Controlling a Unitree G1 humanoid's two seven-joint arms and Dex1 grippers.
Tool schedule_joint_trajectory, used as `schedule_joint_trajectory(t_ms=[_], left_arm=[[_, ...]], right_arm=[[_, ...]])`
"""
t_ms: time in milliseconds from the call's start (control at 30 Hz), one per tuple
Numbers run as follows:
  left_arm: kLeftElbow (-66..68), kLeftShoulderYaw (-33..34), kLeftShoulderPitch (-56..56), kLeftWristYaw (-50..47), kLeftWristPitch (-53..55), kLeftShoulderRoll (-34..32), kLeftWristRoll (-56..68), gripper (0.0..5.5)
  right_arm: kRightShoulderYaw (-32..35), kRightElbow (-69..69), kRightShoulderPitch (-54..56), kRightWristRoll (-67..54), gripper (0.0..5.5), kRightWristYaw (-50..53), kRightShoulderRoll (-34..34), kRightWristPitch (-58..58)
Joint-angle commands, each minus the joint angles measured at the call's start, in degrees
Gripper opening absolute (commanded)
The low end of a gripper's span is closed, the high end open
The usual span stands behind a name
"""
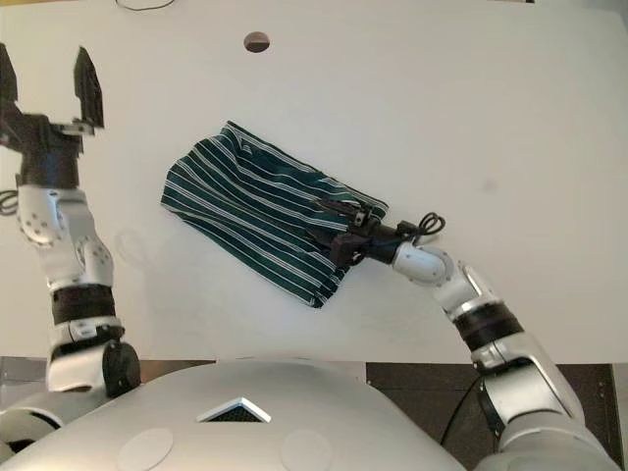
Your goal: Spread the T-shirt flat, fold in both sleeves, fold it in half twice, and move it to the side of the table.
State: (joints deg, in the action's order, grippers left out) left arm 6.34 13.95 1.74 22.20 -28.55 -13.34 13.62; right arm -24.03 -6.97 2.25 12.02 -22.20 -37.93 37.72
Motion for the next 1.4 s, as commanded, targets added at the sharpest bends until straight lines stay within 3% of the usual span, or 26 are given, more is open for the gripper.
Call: schedule_joint_trajectory(t_ms=[33, 133, 267, 433, 533, 733, 933, 1167, 1400], left_arm=[[-13.31, -8.78, -13.29, 5.62, -6.74, -1.74, -6.72, 5.24], [-19.15, -16.27, -22.99, 12.74, -10.40, -7.31, -8.94, 5.24], [-18.46, -24.89, -28.21, 18.69, -13.54, -13.99, -18.62, 5.24], [-8.79, -26.45, -16.13, 7.19, -9.62, -7.75, -35.78, 5.24], [-6.31, -27.48, -12.55, 1.07, -7.19, -3.55, -38.01, 5.24], [-7.47, -33.92, -13.79, 1.37, -7.70, -4.60, -39.52, 5.24], [-6.81, -39.18, -15.51, 5.52, -9.95, -12.18, -40.93, 5.24], [-1.01, -38.03, -13.20, 5.37, -9.76, -17.87, -40.51, 5.24], [-11.54, -39.15, -27.52, 13.85, -14.16, -34.80, -25.82, 5.24]], right_arm=[[13.63, 17.73, -2.10, -6.64, 2.58, 2.49, -2.03, -8.29], [20.34, 26.05, -4.17, -9.88, 2.58, 2.40, -2.17, -13.96], [19.04, 18.73, 0.06, -4.35, 2.58, 0.93, -0.98, -15.92], [10.10, -0.74, 13.63, 5.18, 2.58, 1.06, 6.03, -14.11], [7.07, -8.57, 17.80, 8.15, 2.58, 2.28, 9.54, -11.48], [6.22, -17.01, 20.64, 10.15, 2.58, 4.17, 11.24, -7.98], [6.79, -15.95, 21.29, 10.13, 2.58, 4.27, 11.08, -7.40], [3.96, -15.83, 23.98, 7.96, 2.58, -1.76, 14.24, -8.40], [-0.61, -18.85, 26.69, 5.60, 2.58, -11.03, 19.35, -10.68]])
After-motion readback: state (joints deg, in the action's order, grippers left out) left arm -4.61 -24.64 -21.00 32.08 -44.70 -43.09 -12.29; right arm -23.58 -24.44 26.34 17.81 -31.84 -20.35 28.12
